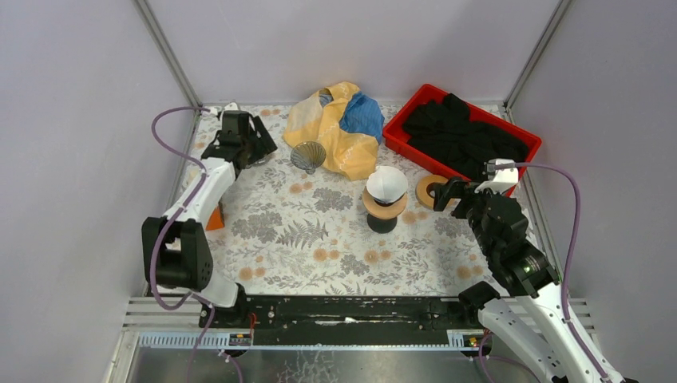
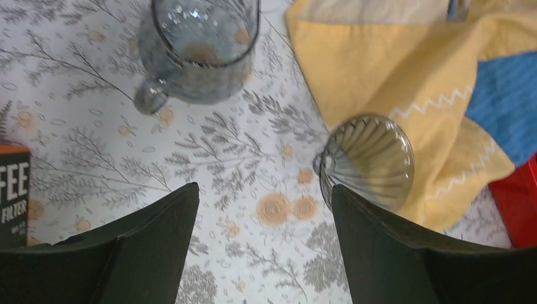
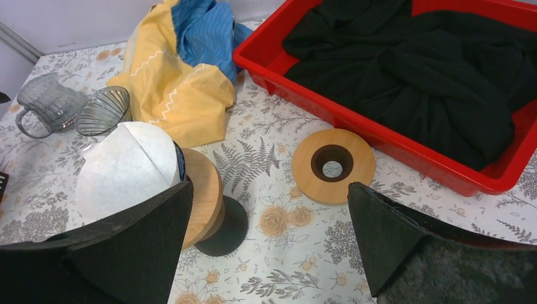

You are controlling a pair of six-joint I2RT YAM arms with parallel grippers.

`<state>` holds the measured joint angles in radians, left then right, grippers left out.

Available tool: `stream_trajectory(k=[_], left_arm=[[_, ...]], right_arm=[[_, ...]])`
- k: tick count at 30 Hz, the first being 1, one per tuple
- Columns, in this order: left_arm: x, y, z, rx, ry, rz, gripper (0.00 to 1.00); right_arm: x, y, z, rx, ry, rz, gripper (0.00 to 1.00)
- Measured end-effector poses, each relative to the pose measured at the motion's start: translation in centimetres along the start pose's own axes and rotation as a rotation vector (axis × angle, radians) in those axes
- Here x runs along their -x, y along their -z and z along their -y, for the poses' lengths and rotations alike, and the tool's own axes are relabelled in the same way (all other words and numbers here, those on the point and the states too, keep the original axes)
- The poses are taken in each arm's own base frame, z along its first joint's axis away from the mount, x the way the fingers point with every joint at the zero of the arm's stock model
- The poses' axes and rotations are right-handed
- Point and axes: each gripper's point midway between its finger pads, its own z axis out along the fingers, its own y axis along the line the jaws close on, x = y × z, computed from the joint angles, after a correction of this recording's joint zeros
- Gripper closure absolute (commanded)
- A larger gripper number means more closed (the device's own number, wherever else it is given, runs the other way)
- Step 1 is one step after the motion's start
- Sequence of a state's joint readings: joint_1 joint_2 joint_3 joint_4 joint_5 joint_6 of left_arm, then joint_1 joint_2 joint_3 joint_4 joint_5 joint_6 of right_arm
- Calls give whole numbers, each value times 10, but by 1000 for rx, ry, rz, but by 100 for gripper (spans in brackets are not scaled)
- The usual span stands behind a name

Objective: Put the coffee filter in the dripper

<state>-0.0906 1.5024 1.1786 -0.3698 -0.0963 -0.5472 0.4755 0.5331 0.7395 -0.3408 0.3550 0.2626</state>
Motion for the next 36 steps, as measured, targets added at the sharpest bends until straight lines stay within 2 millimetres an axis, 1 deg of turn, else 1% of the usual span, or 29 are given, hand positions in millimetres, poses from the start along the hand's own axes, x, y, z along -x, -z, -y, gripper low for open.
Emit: stream_trajectory(k=[1,3,6,10,15,19,22,24,26,28,31,36], left_arm=[[1,-1,-1,2,2,1,16],[13,-10,-8,24,19,12,17],[30,-27,-15,48,41,25,18],[45,-53,-31,89,62,24,21],[60,-92,-55,141,76,4,32],[69,-117,-68,165,72,-11,42],[67,-129,-77,182,63,-33,49],[60,-134,-83,197,55,-57,56],[53,-138,-88,207,48,-82,60],[44,-142,-92,216,37,-109,69],[40,-143,-94,223,18,-132,81],[37,-141,-96,226,-15,-155,89]], right_arm=[[1,0,0,-1,-1,4,0],[2,0,0,-1,-3,10,1],[3,-1,0,-3,-5,13,1],[3,0,4,-21,-6,21,0],[4,0,6,-31,-8,31,0],[2,-2,8,-43,-4,23,1],[0,-4,8,-51,0,14,1],[-1,-5,9,-54,2,11,1],[-1,-5,9,-55,2,10,0],[-1,-5,9,-55,3,10,1],[-1,-5,9,-55,3,10,0],[-1,-5,9,-55,2,11,1]])
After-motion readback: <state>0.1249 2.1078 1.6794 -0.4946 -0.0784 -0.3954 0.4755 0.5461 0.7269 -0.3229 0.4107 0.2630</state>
